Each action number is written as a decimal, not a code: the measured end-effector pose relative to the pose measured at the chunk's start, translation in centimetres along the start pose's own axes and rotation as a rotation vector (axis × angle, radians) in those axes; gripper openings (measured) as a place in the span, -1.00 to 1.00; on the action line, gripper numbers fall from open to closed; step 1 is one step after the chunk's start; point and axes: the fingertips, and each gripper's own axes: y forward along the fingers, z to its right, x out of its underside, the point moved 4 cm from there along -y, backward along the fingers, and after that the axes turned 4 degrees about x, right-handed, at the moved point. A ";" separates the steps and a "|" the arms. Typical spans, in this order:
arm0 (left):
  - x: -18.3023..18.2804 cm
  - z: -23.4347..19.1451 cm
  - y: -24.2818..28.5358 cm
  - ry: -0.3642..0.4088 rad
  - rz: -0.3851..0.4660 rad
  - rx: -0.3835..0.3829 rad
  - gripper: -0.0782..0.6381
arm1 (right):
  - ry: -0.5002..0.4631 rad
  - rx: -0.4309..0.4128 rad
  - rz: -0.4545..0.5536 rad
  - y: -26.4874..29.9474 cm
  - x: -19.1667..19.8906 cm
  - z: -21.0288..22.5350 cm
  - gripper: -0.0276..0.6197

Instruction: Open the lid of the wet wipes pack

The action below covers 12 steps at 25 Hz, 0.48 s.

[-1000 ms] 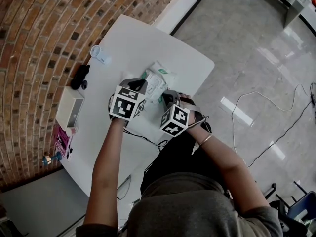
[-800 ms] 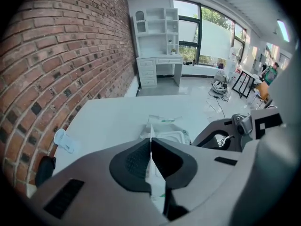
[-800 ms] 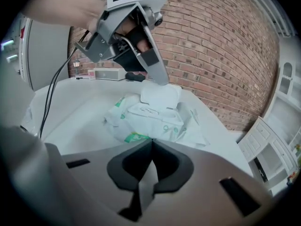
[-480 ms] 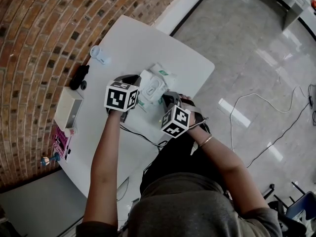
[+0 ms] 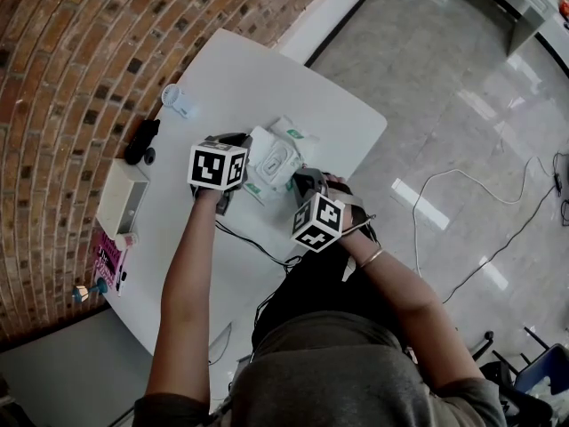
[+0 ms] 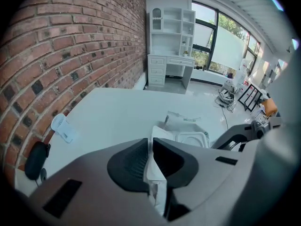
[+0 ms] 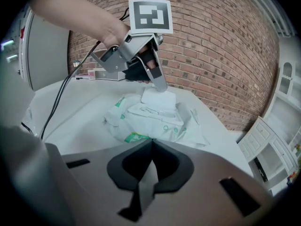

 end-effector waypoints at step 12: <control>0.5 -0.9 1.9 -0.042 -0.051 -0.006 -0.63 | -0.004 0.004 0.001 -0.1 0.0 0.1 -0.90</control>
